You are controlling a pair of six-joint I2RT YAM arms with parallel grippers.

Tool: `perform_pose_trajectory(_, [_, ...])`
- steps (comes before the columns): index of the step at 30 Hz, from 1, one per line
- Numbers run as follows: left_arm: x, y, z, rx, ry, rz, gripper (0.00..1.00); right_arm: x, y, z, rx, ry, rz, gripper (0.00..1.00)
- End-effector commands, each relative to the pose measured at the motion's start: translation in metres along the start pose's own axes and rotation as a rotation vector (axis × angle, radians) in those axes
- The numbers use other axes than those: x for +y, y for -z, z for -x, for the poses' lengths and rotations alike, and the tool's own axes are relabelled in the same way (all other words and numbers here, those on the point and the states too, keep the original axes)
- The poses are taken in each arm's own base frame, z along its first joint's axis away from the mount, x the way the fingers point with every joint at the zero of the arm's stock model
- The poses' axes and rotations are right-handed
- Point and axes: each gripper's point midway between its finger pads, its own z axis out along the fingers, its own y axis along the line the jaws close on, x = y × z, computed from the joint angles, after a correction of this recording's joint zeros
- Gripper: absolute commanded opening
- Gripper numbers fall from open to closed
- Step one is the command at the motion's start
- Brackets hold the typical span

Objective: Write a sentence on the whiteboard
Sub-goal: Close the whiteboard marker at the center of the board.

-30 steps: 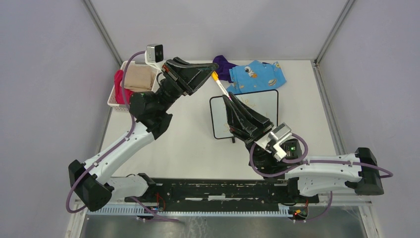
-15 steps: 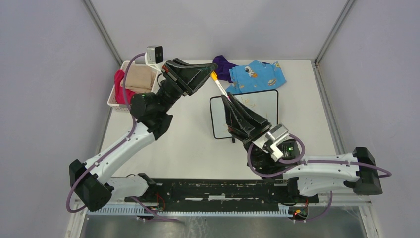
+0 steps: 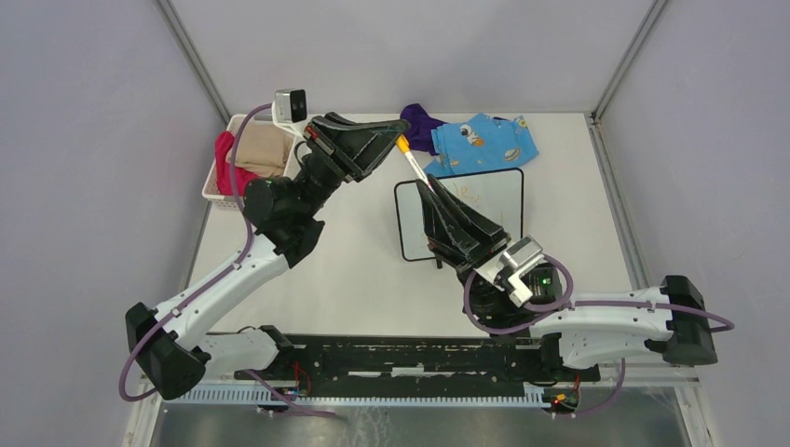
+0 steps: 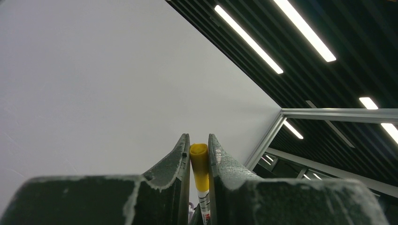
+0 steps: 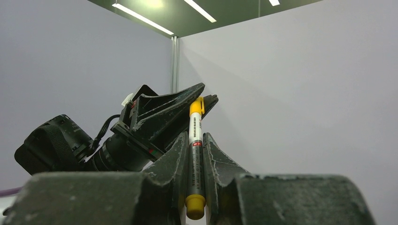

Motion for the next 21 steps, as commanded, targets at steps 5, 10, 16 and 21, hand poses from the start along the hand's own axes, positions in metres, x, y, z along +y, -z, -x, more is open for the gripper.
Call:
perform_pose_trajectory(5, [0.006,0.012,-0.058,0.205,-0.003,0.006,0.02,-0.003,-0.013,0.007,-0.014,0.017,-0.03,0.0])
perform_pose_trajectory(10, [0.01,0.013,-0.072,0.23,0.023,0.014,0.02,-0.004,-0.014,0.007,-0.015,0.027,-0.037,0.0])
perform_pose_trajectory(16, [0.015,0.017,-0.095,0.268,0.049,0.023,0.02,-0.003,-0.017,0.007,-0.022,0.039,-0.043,0.0])
perform_pose_trajectory(21, [0.018,0.021,-0.112,0.298,0.067,0.034,0.02,-0.004,-0.019,0.008,-0.026,0.046,-0.05,0.0])
